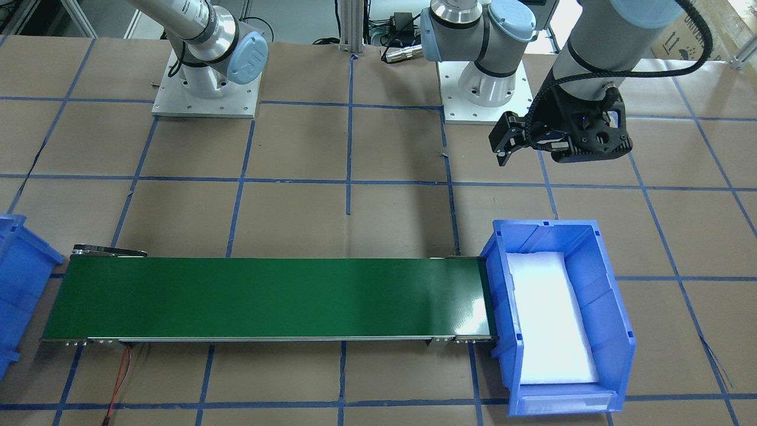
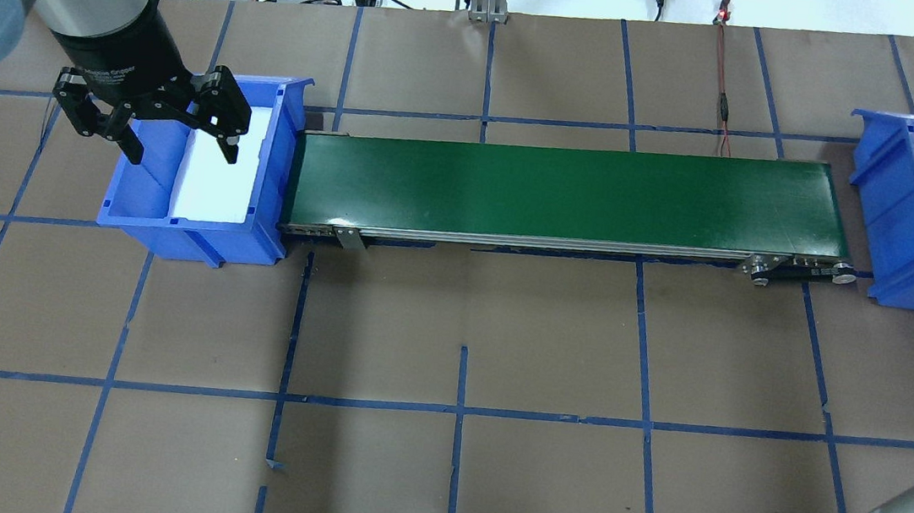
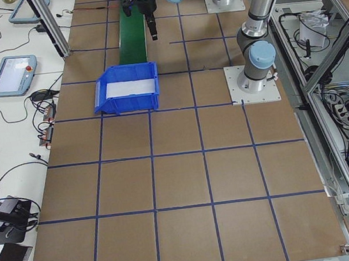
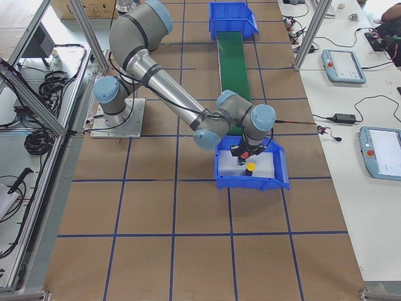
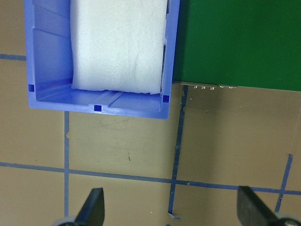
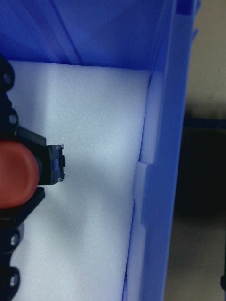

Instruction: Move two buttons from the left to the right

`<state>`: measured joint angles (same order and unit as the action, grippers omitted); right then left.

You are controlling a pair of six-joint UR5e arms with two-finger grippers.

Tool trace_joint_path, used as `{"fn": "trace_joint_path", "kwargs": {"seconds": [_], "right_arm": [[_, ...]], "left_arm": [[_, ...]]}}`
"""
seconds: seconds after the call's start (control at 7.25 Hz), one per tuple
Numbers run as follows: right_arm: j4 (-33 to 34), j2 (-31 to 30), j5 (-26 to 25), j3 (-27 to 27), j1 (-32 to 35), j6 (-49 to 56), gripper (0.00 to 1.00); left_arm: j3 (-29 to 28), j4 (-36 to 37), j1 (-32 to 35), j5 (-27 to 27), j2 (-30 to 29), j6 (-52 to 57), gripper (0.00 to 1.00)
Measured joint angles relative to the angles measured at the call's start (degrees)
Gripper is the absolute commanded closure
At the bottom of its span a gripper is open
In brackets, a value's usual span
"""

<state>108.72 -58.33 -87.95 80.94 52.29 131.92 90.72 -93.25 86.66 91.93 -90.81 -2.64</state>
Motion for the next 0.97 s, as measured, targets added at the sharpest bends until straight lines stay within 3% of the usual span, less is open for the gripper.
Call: {"fn": "trace_joint_path", "kwargs": {"seconds": [0.14,0.55,0.97], "right_arm": [[0.9,0.8,-0.1,0.1,0.2,0.3,0.01],[0.9,0.7,-0.2,0.1,0.8,3.0,0.00],[-4.6,-5.3,0.3,-3.5,2.0,1.9,0.00]], "left_arm": [[0.0,0.0,0.0,0.0,0.0,0.0,0.00],[0.0,0.0,0.0,0.0,0.0,0.1,0.00],[0.0,0.0,0.0,0.0,0.0,0.1,0.00]]}}
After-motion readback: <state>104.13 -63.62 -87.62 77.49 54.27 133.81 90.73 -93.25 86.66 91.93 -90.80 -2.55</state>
